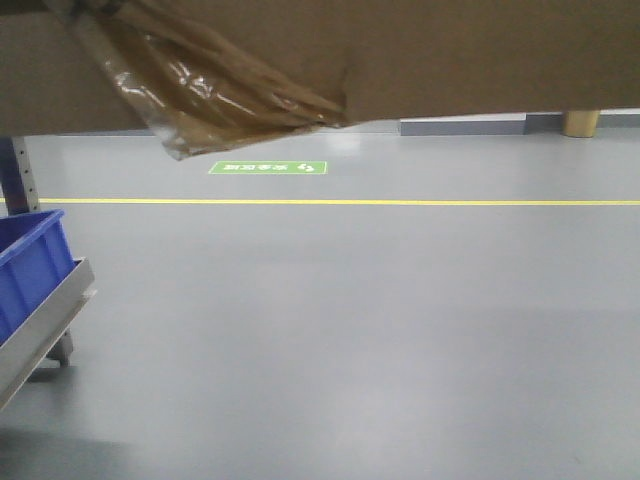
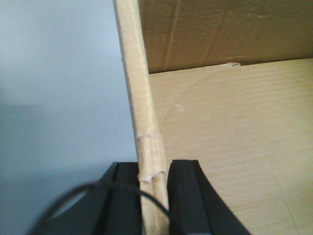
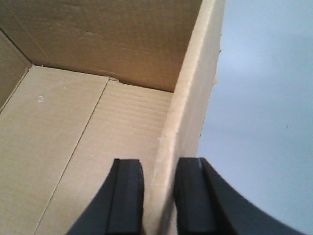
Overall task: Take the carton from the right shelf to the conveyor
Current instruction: 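Hold the carton with both grippers while the base drives to the conveyor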
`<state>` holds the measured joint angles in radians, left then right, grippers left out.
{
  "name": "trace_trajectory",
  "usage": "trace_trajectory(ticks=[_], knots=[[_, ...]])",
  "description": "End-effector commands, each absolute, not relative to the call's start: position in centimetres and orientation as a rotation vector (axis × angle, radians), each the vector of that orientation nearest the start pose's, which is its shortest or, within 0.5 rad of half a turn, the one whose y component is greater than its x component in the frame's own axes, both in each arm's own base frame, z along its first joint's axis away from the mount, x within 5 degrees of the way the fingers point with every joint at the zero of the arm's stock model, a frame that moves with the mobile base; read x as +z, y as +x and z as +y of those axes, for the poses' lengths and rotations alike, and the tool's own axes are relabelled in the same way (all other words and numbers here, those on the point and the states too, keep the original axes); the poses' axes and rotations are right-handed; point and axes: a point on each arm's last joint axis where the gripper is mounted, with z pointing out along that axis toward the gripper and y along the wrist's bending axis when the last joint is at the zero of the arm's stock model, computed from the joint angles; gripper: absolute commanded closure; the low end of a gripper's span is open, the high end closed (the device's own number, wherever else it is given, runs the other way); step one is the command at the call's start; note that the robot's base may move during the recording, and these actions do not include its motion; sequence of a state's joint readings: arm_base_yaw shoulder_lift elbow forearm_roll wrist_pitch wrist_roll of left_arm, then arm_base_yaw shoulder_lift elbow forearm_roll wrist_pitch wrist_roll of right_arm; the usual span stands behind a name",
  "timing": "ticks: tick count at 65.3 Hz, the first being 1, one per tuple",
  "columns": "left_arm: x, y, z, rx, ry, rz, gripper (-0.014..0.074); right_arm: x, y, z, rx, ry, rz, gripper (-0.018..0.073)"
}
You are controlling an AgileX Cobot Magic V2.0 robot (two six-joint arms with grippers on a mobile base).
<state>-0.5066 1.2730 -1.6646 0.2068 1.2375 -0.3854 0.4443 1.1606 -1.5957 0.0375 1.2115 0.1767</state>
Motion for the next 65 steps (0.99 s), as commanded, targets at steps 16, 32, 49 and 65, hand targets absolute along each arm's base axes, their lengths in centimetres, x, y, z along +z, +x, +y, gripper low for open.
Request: trace_trajectory(ticks=[16, 32, 49, 65], knots=[[48.49, 20.90, -9.47, -0.187, 0.132, 2.253, 0.0613, 48.98, 17.48, 8.79, 0.400, -0.321, 2.216, 0.0629], [48.49, 20.91, -9.46, -0.185, 0.132, 2.252, 0.0613, 48.98, 17.48, 8.79, 0.400, -0.321, 2.216, 0.0629], [48.51, 20.94, -9.39, -0.174, 0.131, 2.249, 0.0613, 49.04, 17.52, 8.81, 0.402, -0.319, 2.208, 0.0629], [48.54, 20.99, -9.26, -0.154, 0.129, 2.243, 0.0613, 49.05, 17.53, 8.82, 0.403, -0.319, 2.206, 0.0629]])
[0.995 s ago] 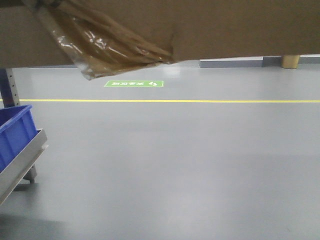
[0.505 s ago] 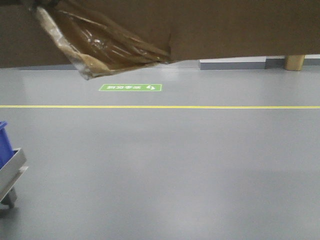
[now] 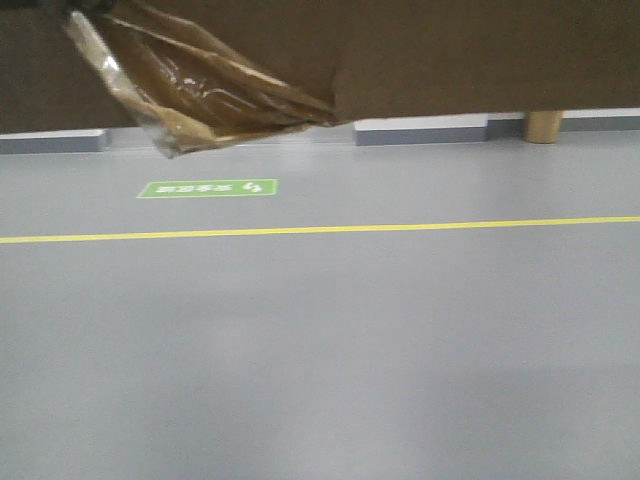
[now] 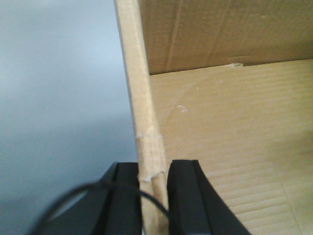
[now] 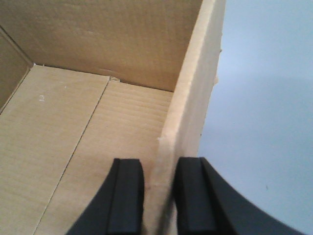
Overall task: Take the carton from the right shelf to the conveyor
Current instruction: 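Hold the carton with both grippers while the base drives to the conveyor, then carry the carton over the grey conveyor belt with both grippers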
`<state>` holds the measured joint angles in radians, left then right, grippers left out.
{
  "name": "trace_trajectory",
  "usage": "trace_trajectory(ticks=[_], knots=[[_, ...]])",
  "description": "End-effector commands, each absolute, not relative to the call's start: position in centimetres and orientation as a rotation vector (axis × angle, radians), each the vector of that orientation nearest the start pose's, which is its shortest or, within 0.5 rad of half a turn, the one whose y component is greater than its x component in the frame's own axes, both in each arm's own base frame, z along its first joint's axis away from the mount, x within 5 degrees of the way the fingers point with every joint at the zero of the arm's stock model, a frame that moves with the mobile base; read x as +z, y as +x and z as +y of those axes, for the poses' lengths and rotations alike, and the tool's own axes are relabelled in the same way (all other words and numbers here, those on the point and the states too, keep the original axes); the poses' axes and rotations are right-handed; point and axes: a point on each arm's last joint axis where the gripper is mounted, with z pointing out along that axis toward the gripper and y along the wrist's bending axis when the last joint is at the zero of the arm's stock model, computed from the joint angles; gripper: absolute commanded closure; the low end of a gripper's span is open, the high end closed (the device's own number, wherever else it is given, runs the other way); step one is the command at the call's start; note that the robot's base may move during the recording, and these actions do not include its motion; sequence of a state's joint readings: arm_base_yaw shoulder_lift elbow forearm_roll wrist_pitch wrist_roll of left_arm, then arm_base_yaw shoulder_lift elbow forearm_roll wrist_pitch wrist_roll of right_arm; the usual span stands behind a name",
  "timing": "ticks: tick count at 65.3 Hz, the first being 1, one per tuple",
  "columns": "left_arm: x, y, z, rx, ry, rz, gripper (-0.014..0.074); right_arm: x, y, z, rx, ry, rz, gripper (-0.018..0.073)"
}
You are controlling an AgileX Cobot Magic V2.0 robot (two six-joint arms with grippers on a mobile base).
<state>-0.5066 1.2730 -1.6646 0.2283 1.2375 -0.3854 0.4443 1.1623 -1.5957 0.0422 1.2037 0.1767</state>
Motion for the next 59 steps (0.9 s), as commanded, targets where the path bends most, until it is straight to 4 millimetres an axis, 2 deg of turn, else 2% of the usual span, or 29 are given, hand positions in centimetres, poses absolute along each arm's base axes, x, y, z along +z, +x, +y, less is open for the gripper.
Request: trace_trajectory(ticks=[1, 34, 59], knots=[[48.5, 21.0, -9.2, -0.150, 0.129, 2.242, 0.0613, 49.1, 17.5, 8.8, 0.403, -0.319, 2.206, 0.0629], [48.8, 21.3, -8.3, -0.016, 0.117, 2.200, 0.0613, 49.1, 17.6, 8.8, 0.406, -0.317, 2.194, 0.0629], [49.2, 21.6, -7.5, 0.111, 0.106, 2.155, 0.0613, 49.8, 17.9, 9.0, 0.434, -0.303, 2.115, 0.0629]])
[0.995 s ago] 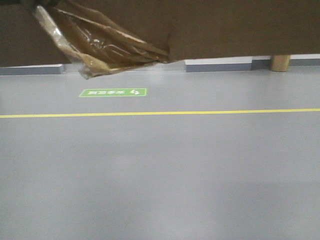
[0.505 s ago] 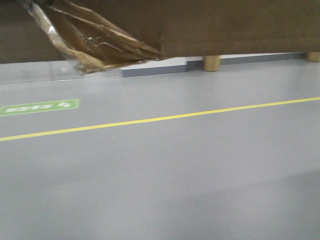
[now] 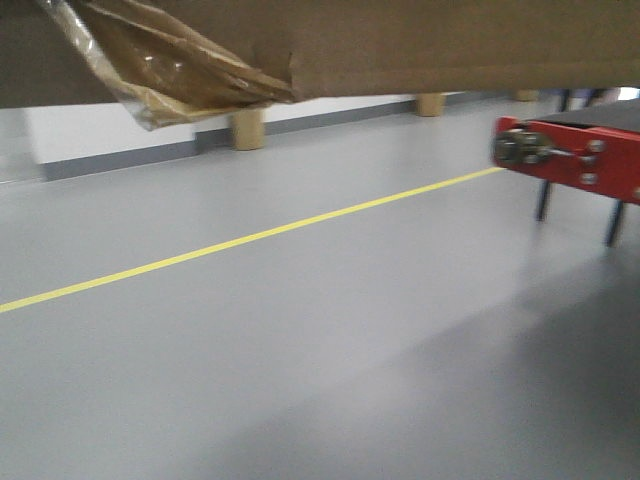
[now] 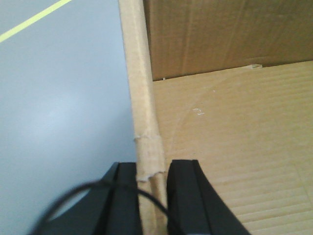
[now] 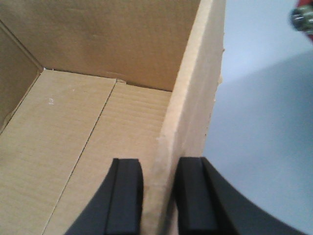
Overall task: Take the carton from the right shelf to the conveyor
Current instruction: 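Carry the carton over the grey conveyor belt with both grippers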
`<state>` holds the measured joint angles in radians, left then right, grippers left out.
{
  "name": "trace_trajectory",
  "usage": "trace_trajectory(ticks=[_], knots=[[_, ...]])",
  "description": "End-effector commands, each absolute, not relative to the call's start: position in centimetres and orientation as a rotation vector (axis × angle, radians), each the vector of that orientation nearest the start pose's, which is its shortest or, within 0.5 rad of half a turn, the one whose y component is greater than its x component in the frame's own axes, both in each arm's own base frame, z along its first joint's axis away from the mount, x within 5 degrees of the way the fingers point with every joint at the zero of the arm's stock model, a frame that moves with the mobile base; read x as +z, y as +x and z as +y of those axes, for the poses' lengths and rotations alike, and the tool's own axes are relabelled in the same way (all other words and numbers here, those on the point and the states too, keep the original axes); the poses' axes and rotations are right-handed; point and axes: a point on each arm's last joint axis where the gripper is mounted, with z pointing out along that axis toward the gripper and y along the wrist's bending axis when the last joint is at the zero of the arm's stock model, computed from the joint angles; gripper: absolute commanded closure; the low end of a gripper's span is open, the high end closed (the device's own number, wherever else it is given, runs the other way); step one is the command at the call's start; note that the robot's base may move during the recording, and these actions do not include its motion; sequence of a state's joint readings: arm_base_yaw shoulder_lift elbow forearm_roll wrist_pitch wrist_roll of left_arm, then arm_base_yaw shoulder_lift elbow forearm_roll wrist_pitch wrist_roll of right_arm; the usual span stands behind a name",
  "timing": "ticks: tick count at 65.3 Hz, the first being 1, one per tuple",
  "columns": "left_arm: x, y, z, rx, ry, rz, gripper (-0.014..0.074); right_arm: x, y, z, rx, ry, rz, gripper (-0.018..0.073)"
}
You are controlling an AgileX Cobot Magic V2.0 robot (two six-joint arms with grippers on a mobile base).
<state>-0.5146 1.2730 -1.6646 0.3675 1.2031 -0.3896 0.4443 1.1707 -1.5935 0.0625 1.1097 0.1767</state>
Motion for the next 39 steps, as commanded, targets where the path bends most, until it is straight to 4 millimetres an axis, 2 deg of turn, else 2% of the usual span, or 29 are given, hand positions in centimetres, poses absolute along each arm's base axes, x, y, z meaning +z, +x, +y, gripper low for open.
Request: trace_trajectory(ticks=[1, 39], knots=[[49.20, 21.60, -7.45, 0.117, 0.105, 2.153, 0.0613, 49.77, 17.94, 9.05, 0.434, -0.303, 2.115, 0.0629], [49.31, 21.66, -7.22, 0.151, 0.102, 2.140, 0.0613, 49.81, 17.96, 9.06, 0.435, -0.302, 2.109, 0.0629]])
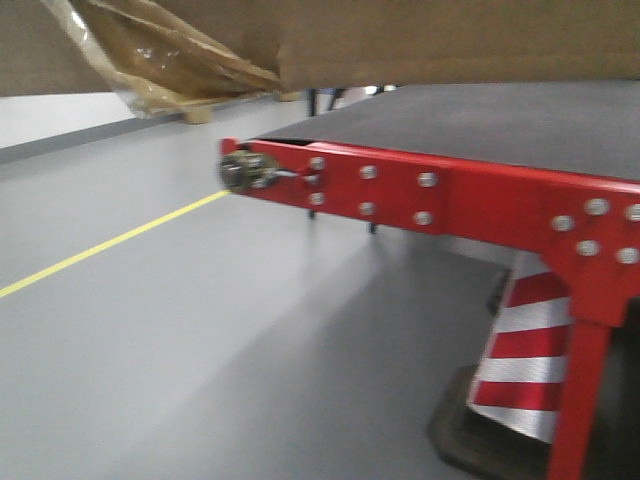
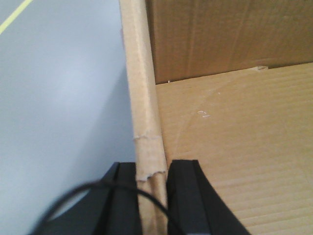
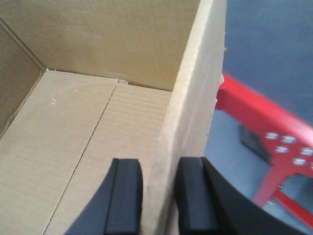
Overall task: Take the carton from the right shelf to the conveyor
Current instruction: 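Carry the carton over the grey conveyor belt with both grippers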
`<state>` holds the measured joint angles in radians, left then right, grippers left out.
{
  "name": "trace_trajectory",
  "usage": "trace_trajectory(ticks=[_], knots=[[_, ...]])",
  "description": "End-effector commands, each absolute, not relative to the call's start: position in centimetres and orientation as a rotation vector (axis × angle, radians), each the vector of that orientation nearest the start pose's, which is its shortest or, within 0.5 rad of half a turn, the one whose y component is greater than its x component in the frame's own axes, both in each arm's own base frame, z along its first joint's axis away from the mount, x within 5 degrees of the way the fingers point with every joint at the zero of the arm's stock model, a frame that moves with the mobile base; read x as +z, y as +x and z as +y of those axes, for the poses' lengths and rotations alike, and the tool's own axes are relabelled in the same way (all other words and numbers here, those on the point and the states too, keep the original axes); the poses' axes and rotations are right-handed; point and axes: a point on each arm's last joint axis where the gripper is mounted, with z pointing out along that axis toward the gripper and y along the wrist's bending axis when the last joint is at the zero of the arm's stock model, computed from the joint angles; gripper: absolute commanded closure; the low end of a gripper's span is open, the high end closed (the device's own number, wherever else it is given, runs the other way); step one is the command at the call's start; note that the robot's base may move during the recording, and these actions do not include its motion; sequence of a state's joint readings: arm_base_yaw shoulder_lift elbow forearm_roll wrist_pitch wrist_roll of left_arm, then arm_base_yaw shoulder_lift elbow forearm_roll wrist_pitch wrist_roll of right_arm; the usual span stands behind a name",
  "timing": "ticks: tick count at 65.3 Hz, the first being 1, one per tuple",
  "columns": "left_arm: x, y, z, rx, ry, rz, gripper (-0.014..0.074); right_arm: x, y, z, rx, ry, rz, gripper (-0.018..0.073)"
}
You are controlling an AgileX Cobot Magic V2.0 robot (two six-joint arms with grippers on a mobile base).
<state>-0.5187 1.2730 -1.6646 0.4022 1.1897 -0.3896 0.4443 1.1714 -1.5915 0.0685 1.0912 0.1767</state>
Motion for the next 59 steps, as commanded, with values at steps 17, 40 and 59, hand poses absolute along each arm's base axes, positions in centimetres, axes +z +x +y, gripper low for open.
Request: trace_trajectory(ticks=[17, 40, 59], knots=[[49.31, 21.66, -7.22, 0.151, 0.102, 2.140, 0.0613, 49.83, 17.97, 9.06, 0.436, -0.301, 2.107, 0.0629], [49.31, 21.66, -7.22, 0.151, 0.102, 2.140, 0.0613, 49.83, 17.97, 9.06, 0.436, -0.301, 2.107, 0.0629], [49.31, 21.66, -7.22, 0.151, 0.102, 2.140, 0.0613, 49.83, 17.97, 9.06, 0.436, -0.301, 2.107, 0.0629]])
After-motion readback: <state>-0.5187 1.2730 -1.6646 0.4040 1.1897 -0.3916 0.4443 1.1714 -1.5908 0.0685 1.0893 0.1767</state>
